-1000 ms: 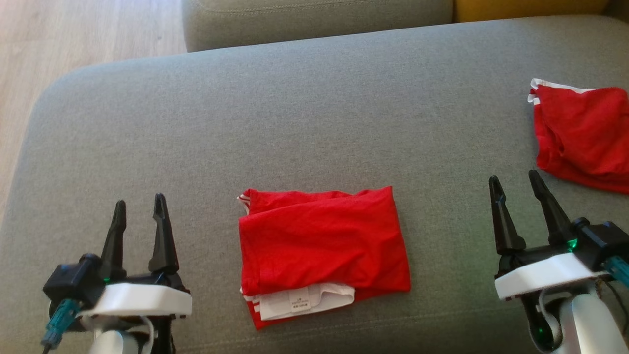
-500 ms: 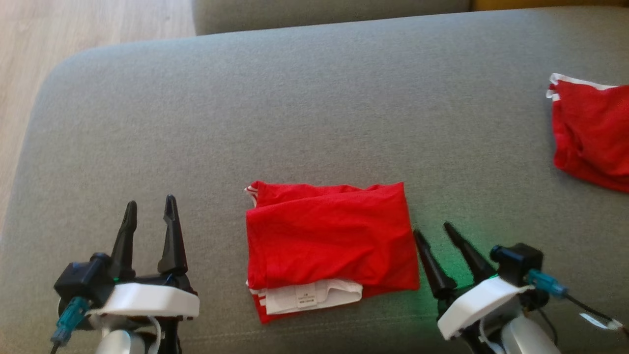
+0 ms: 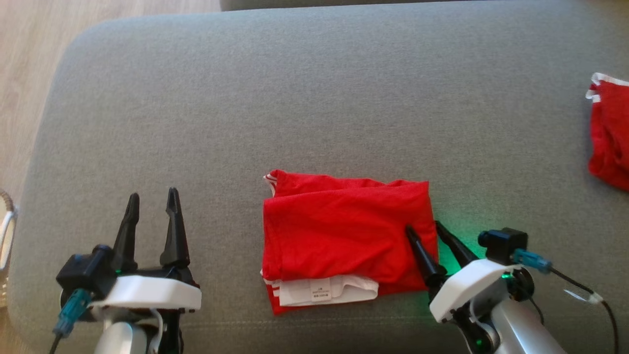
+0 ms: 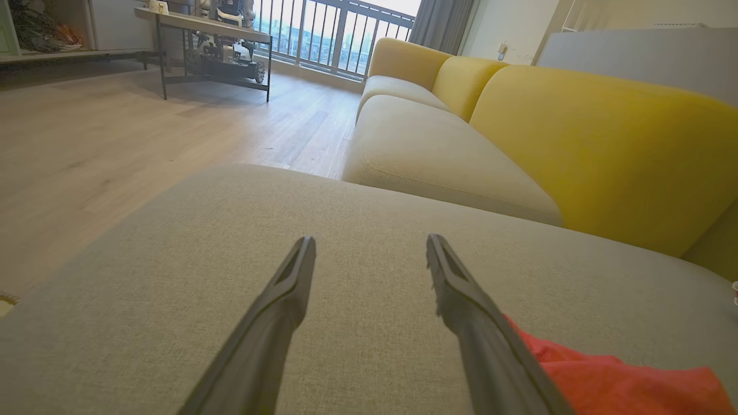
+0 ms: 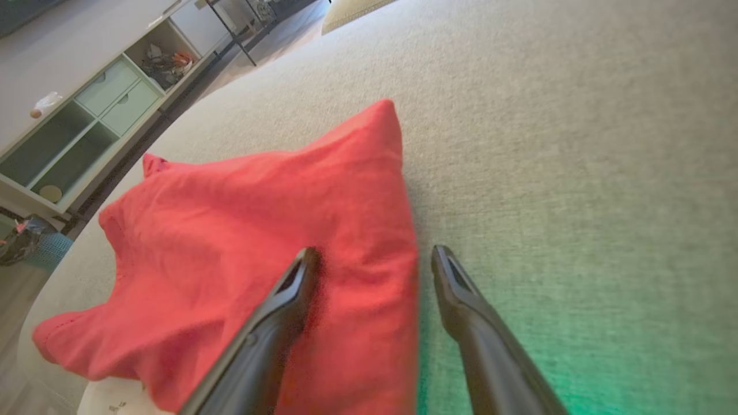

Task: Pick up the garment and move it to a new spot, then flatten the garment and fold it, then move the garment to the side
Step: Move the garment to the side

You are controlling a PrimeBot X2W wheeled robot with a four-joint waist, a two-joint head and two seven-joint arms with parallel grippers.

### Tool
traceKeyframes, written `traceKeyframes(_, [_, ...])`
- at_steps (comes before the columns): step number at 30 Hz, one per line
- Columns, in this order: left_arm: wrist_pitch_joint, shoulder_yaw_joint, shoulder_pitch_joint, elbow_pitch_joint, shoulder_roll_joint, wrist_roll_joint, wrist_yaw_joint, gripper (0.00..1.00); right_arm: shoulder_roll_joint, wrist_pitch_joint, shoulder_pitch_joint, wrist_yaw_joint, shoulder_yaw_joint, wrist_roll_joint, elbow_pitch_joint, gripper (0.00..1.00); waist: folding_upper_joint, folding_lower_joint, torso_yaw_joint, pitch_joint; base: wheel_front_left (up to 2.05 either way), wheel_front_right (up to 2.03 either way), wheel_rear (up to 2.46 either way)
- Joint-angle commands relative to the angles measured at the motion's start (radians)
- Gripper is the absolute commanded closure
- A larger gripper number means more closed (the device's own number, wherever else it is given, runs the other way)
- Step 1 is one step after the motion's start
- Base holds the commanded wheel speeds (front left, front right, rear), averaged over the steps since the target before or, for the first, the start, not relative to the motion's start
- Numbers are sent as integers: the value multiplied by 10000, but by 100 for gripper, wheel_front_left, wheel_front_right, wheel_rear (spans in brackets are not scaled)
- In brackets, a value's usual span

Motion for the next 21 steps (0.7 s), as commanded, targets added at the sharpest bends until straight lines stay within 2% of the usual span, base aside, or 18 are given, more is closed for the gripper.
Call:
traceKeyframes(1, [-51, 282, -470, -298, 41, 46, -27, 0, -42, -64, -364, -2, 319, 62, -147, 0, 0, 0, 55, 41, 0, 0, 0])
traceKeyframes(5, [-51, 295, -497, -265, 41, 104, -30, 0, -103, -125, -499, -2, 589, 143, 207, 0, 0, 0, 126, 61, 0, 0, 0])
traceKeyframes(6, [-51, 295, -501, -265, 41, 120, -31, 0, -122, -147, -535, -2, 646, 147, 284, 8, 0, 0, 132, 69, 0, 0, 0])
traceKeyframes(7, [-51, 295, -505, -267, 41, 135, -33, 0, -152, -181, -575, -2, 702, 125, 357, 94, 0, 0, 133, 71, 0, 0, 0])
traceKeyframes(8, [-51, 296, -506, -268, 41, 145, -35, 0, -188, -239, -619, -2, 755, 70, 422, 100, 0, 0, 130, 69, 0, 0, 0])
traceKeyframes(13, [-51, 271, -520, -263, 41, 211, -64, 0, -362, -563, -867, -2, 1058, -141, 504, 100, 0, 0, 6, 39, 0, 0, 0])
traceKeyframes(21, [-51, 259, -580, -366, 41, 292, -124, 0, -1037, -838, -1428, -2, 1441, -1315, 234, 100, 0, 0, -628, -41, 0, 0, 0])
